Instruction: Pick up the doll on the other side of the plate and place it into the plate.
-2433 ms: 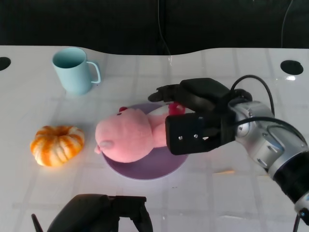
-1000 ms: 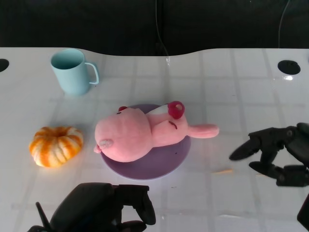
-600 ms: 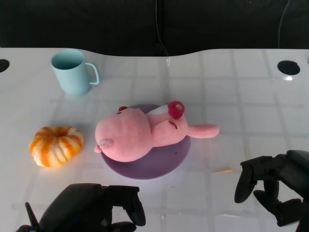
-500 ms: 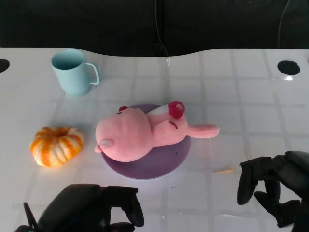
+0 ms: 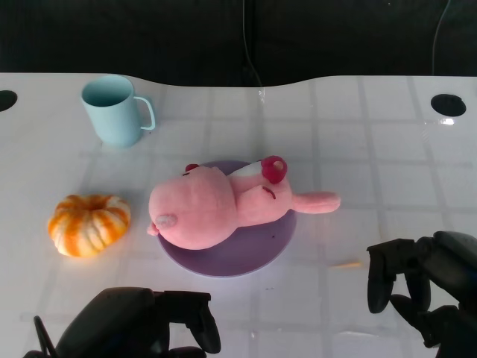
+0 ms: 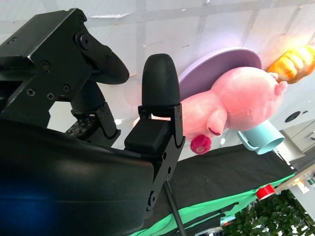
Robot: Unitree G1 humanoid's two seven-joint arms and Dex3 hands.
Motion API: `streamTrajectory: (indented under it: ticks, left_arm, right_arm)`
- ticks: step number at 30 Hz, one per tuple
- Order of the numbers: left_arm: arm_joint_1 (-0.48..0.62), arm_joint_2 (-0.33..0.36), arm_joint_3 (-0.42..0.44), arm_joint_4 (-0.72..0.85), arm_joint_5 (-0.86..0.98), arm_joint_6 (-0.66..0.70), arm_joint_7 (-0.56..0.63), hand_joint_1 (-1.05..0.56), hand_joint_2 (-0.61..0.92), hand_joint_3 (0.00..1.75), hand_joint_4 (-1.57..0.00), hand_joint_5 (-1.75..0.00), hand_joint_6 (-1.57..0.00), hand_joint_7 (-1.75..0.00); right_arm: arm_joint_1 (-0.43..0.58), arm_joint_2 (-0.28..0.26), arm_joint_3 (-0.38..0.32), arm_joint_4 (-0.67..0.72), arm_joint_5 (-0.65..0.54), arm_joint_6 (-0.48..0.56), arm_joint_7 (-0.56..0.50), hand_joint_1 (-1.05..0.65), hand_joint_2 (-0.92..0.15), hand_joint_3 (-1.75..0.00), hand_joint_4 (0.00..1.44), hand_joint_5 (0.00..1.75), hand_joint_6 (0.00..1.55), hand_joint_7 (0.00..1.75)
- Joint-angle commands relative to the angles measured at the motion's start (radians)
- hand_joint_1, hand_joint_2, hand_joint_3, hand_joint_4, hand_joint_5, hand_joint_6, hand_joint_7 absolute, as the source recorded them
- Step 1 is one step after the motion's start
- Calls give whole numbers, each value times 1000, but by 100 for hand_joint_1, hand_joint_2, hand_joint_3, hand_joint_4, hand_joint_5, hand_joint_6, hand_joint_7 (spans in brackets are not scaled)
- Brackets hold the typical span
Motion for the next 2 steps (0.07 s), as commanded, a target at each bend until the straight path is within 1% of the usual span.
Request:
streamTrajectory:
  ticks: [1, 2]
  left_arm:
    - [1, 8, 17, -19, -8, 9, -3, -30, 92, 32, -65, -155, -70, -107]
    - [1, 8, 18, -18, -10, 6, -2, -30, 92, 33, -66, -155, -70, -107]
  right_arm:
    - [-21, -9, 3, 14, 16, 4, 10, 9, -31, -130, 90, 170, 85, 136]
    - [-24, -7, 4, 14, 20, 14, 16, 9, -31, -130, 90, 170, 85, 136]
